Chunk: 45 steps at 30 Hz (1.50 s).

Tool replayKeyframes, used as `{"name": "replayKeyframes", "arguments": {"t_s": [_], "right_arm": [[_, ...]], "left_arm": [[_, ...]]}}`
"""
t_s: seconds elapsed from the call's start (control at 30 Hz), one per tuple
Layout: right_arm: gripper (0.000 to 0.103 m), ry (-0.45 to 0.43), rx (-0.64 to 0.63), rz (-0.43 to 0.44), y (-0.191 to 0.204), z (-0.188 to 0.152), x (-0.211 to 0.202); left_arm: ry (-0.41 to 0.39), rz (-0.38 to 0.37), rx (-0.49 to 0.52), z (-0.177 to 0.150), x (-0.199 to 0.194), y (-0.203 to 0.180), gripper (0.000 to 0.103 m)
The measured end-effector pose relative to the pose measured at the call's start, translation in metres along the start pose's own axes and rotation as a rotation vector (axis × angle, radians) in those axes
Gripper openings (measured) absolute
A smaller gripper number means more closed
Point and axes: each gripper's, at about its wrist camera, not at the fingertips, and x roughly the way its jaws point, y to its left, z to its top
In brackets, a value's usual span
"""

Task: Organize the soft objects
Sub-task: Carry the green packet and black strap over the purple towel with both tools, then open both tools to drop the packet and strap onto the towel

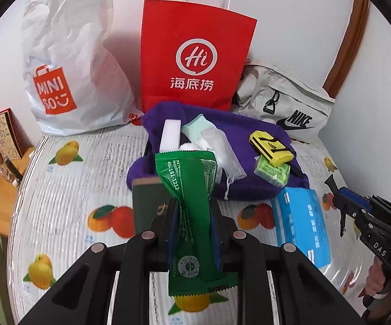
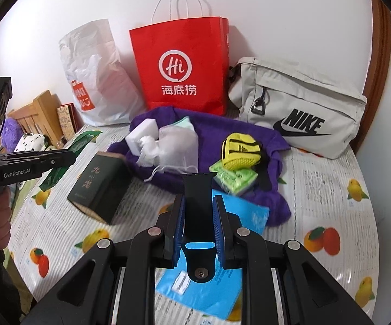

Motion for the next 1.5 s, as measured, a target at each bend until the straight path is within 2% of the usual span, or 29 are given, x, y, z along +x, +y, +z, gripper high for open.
{"name": "replayKeyframes", "arguments": {"t_s": [0.43, 0.7, 1.1, 1.33, 1.5], "right_arm": [[0.02, -0.009, 0.014, -0.016, -0.013, 0.037, 0.035], [0.02, 0.003, 0.028, -0.019, -0.022, 0.057, 0.069], [0.021, 0.052, 0.019, -0.001, -0.027, 0.084, 0.129], [0.021, 0.101, 0.037, 0.035, -0.033, 0.088, 0.156], [0.021, 0.126, 0.023, 0.028, -0.034, 0.088, 0.17]], "left_arm": [[0.005, 0.002, 0.006, 0.04, 0.034, 0.007, 0.021], [0.047, -0.01, 0.001, 0.06, 0.07, 0.008, 0.021], [0.112, -0.079, -0.004, 0.084, 0.12, 0.001, 0.021], [0.15, -0.112, 0.005, 0.096, 0.151, -0.009, 0.022], [0.184, -0.118, 0.008, 0.097, 0.169, -0.01, 0.024]]}}
